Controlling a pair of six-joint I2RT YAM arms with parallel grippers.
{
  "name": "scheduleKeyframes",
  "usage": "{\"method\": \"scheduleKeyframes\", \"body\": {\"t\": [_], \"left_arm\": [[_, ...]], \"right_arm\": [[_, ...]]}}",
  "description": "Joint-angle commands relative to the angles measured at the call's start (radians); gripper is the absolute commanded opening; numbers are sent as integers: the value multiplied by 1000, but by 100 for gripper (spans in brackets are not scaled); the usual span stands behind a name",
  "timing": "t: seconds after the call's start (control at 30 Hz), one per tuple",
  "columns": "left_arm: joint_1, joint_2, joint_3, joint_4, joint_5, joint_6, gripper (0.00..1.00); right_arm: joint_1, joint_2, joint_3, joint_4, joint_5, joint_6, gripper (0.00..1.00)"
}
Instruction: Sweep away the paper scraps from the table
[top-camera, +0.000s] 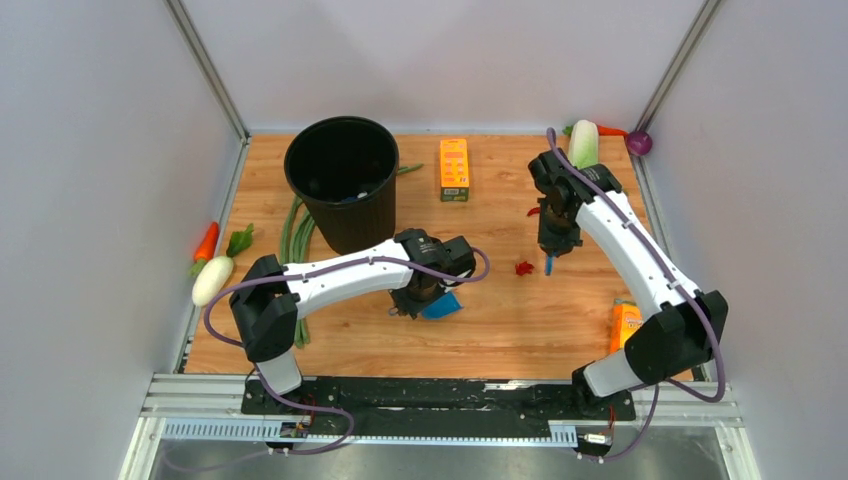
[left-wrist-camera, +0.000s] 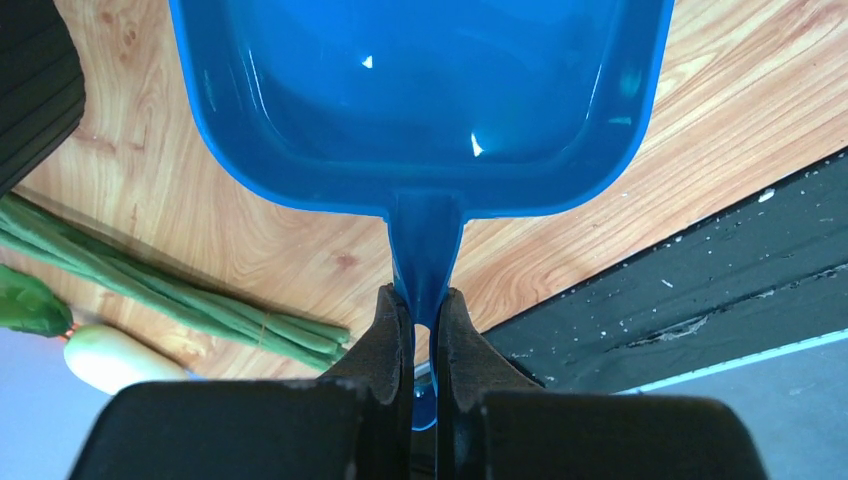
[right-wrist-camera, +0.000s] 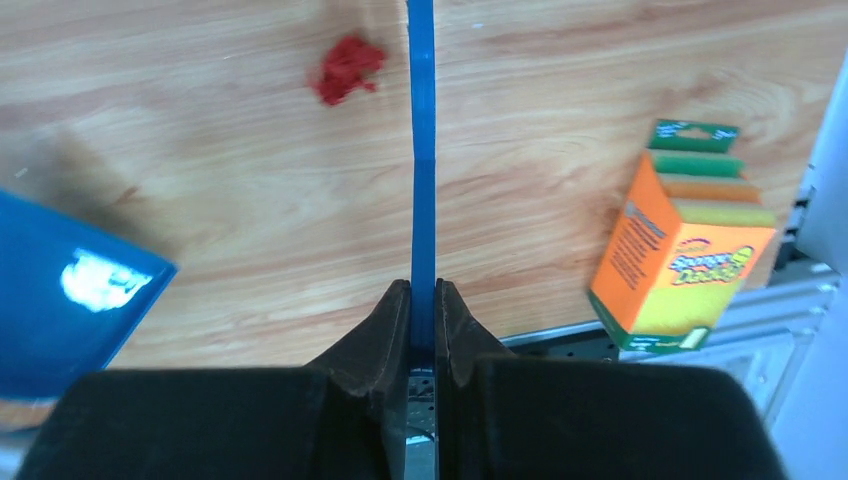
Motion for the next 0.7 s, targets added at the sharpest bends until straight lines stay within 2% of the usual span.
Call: {"method": "scheduleKeyframes", "body": {"t": [0.0, 0.1, 0.3, 0.47, 0.67], "left_arm": [[1, -28, 56, -27, -8, -8, 0], [1, 2, 78, -35, -25, -1, 0], [5, 29, 84, -12, -38, 11, 0], [5, 63, 79, 8, -63, 25, 0], [8, 135, 93, 48, -8, 48, 0]], "right_arm": [[-64, 38, -43, -44, 105, 11, 0], [-63, 78, -69, -23, 120, 6, 0], [-14, 165, -79, 37, -16, -52, 0], [39, 202, -69, 57, -61, -76, 0], [121, 226, -46, 85, -101, -101, 0]]}}
